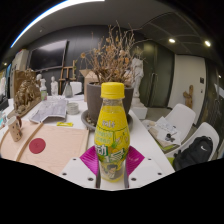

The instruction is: Pour water

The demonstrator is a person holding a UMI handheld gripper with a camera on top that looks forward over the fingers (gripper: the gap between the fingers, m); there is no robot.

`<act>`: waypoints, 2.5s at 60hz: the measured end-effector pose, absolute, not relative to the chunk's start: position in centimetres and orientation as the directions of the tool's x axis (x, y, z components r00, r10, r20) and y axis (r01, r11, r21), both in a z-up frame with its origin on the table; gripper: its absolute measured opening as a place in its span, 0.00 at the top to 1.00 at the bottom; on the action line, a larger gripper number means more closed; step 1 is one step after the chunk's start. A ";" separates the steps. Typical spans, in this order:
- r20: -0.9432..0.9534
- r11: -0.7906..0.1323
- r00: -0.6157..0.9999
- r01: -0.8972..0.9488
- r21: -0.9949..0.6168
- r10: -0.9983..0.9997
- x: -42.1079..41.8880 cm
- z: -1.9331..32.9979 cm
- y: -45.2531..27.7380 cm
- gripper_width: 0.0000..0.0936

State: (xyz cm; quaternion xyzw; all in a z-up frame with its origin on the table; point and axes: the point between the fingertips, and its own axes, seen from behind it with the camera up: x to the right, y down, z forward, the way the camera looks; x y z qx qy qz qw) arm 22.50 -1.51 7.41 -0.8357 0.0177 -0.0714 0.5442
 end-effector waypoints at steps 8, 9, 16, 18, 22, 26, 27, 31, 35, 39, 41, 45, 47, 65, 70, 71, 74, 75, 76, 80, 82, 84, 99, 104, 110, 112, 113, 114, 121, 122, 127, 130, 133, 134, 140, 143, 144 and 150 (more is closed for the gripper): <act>0.175 -0.390 0.978 0.120 -0.913 -0.109 20.9 10.6 -0.7 0.66; 0.188 -0.385 0.976 0.133 -0.913 -0.108 20.5 11.3 -0.5 0.66; 0.323 -0.354 0.940 0.267 -0.896 -0.108 17.9 16.0 0.6 0.66; 0.375 -0.343 0.921 0.319 -0.883 -0.109 16.6 17.5 1.0 0.66; 0.493 -0.333 0.864 0.436 -0.836 -0.105 14.1 20.2 1.7 0.66; 0.611 -0.313 0.786 0.559 -0.768 -0.093 10.4 22.6 2.5 0.66; 0.640 -0.310 0.763 0.590 -0.746 -0.091 9.6 23.0 2.7 0.66; 0.742 -0.294 0.667 0.698 -0.653 -0.066 5.9 24.0 3.5 0.66; 0.832 -0.282 0.553 0.794 -0.539 -0.034 1.9 24.2 4.5 0.66; 0.902 -0.257 0.431 0.873 -0.415 0.006 -1.7 23.9 5.3 0.66; 0.931 -0.248 0.365 0.904 -0.349 0.022 -3.3 23.5 5.7 0.66; 0.976 -0.223 0.210 0.956 -0.193 0.054 -6.0 22.7 6.4 0.66; 0.988 -0.206 0.136 0.971 -0.119 0.067 -7.3 22.2 6.7 0.66; 0.928 -0.126 -0.350 0.923 0.365 0.124 -11.8 17.3 8.7 0.66; 0.908 -0.113 -0.397 0.904 0.412 0.134 -12.1 16.6 8.8 0.66; 0.907 -0.113 -0.398 0.904 0.413 0.138 -12.1 16.6 8.8 0.66; 0.905 -0.113 -0.401 0.901 0.418 0.143 -12.1 16.5 8.9 0.66; 0.905 -0.114 -0.400 0.902 0.416 0.145 -12.1 16.5 8.9 0.66; 0.907 -0.114 -0.396 0.904 0.413 0.146 -12.1 16.5 8.9 0.66; 0.919 -0.119 -0.364 0.916 0.382 0.149 -12.0 16.7 8.8 0.66; 0.934 -0.123 -0.324 0.931 0.343 0.152 -11.9 16.8 8.8 0.66; 0.950 -0.137 -0.272 0.946 0.293 0.155 -11.7 16.9 8.6 0.66; 0.904 -0.237 0.407 0.898 -0.371 0.128 -10.3 19.9 7.5 0.65; 0.773 -0.256 0.621 0.774 -0.580 0.128 -10.1 19.6 7.0 0.65; 0.573 -0.294 0.805 0.591 -0.751 0.153 -9.4 17.7 6.6 0.65; 0.510 -0.303 0.847 0.530 -0.792 0.147 -9.6 16.8 6.2 0.65; 0.479 -0.304 0.864 0.504 -0.809 0.157 -9.4 16.4 6.6 0.65; 0.446 -0.306 0.880 0.475 -0.825 0.162 -9.4 16.1 6.6 0.65; 0.259 -0.335 0.946 0.312 -0.889 0.195 -9.4 12.9 6.7 0.65; 0.239 -0.338 0.950 0.296 -0.893 0.201 -9.4 12.5 6.7 0.66; 0.163 -0.359 0.962 0.235 -0.903 0.221 -9.4 10.2 6.9 0.66; 0.132 -0.374 0.967 0.209 -0.904 0.219 -9.3 9.0 6.8 0.65; 0.102 -0.390 0.970 0.183 -0.902 0.219 -9.2 7.8 6.8 0.65; 0.093 -0.396 0.971 0.176 -0.901 0.218 -9.1 7.4 6.8 0.65; 0.055 -0.389 0.977 0.134 -0.911 0.207 -8.4 6.7 6.7 0.64; 0.035 -0.387 0.978 0.114 -0.915 0.204 -8.3 6.7 6.7 0.63; 0.026 -0.385 0.979 0.104 -0.917 0.201 -8.2 6.8 6.7 0.61; 0.000 -0.394 0.981 0.078 -0.916 0.193 -8.1 6.7 6.4 0.53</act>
